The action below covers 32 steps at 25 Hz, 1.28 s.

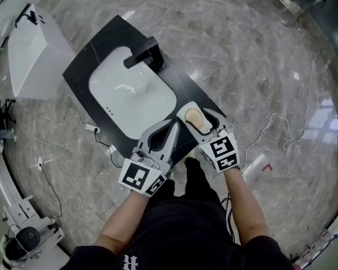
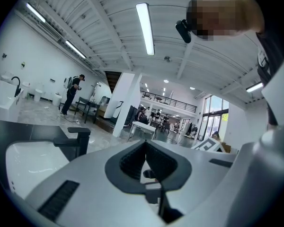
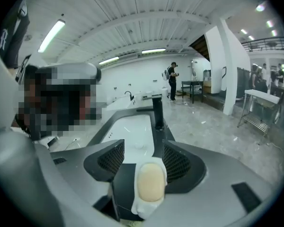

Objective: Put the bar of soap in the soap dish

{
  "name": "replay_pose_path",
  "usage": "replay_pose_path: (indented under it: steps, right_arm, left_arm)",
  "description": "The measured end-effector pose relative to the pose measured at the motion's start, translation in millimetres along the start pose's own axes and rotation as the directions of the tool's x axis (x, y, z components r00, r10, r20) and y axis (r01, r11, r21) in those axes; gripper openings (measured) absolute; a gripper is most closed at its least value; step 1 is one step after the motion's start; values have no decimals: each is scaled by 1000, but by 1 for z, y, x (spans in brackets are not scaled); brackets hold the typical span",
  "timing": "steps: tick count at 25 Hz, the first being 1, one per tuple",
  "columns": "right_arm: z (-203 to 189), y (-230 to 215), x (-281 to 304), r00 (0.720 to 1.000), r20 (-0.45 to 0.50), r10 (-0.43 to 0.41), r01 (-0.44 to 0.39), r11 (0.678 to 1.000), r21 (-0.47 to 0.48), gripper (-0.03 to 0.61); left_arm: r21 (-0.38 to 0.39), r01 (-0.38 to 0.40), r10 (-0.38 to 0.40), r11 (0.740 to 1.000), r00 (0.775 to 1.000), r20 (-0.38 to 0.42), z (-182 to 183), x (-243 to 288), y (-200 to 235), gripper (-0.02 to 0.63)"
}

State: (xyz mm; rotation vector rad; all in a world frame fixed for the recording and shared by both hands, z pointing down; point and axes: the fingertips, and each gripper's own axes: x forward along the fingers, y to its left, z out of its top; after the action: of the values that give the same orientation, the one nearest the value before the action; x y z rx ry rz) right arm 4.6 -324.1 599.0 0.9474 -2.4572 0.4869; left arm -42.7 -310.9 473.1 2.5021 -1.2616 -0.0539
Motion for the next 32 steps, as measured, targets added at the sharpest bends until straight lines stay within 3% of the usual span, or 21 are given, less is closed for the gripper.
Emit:
replay_pose_path:
  steps: [3,5,15,22,32]
  right_arm:
    - [39,12,-21,995,94,17,-18,1000,11,247]
    - [66,21,-36,987,159,26,-29,999,19,207]
    - [158,60,-100,922,387,11,-39,997,65,99]
    - [189,94,-126,886,464,-6,-5,1000,24,36]
    - [207,122,-150,857,515,-26,44,999,-22,8]
  left_arm:
    - [12,11,-11,1000,1000,6,13,-4,-8,8]
    - [21,3,-3,1000,1000,-3,22,-6,-10,8]
    - [57,36,-38,998,999,33,73,-31,-35,8]
    - [88,56,-62,995,996,69,106,-55,-45,8]
    - [125,88,-100,988,991,94,129,-77,-60,8]
